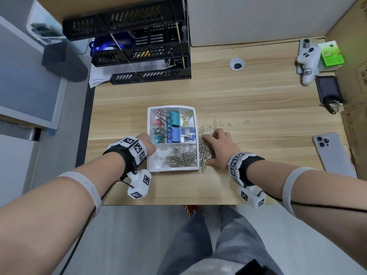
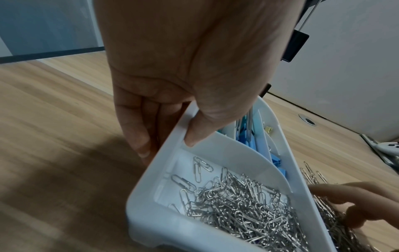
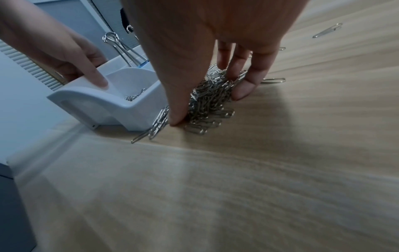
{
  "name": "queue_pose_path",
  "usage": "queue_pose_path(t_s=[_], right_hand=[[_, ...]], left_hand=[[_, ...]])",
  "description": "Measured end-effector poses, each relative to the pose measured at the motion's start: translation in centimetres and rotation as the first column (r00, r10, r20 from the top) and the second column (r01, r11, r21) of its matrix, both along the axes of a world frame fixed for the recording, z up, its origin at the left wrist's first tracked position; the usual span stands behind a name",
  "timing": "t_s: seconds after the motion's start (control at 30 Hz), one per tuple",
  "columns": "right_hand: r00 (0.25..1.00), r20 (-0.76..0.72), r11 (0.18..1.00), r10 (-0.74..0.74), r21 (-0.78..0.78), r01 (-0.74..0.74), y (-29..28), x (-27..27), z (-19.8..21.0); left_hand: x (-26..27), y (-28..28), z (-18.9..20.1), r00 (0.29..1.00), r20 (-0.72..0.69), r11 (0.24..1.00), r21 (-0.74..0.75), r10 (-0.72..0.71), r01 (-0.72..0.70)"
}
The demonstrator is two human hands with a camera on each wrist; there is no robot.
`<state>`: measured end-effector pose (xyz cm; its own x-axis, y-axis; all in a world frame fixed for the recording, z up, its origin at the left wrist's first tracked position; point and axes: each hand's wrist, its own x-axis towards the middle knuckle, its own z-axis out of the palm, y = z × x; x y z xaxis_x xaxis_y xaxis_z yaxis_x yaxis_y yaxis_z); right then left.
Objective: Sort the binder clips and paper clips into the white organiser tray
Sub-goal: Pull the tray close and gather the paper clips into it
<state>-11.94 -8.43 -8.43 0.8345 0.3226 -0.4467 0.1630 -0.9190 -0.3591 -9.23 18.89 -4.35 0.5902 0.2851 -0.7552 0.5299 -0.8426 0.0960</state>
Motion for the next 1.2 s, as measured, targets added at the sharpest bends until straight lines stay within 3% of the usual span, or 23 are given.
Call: queue_pose_path(t_s=[0.37, 0.77, 1.2], right_hand=[[1.0, 0.017, 0.995, -0.017, 0.099, 0.015, 0.6, 0.0, -0.4], [1.0, -0.008, 0.996, -0.007, 0.086, 0.007, -1.4, 2.0, 1.5], [1.0, 0.005, 0.965, -0.012, 0.262, 0.01, 0.2, 2.2, 4.4]], left_hand=[[0.0, -0.4, -0.2, 1.0, -0.004, 1.0, 0.004, 0.007, -0.007], [-0.3, -0.9, 0.5, 0.999, -0.01, 0.996, 0.069, -0.05, 0.051], [-0.4, -1.3, 1.2, 0.999, -0.006, 0.995, 0.087, -0.048, 0.048]])
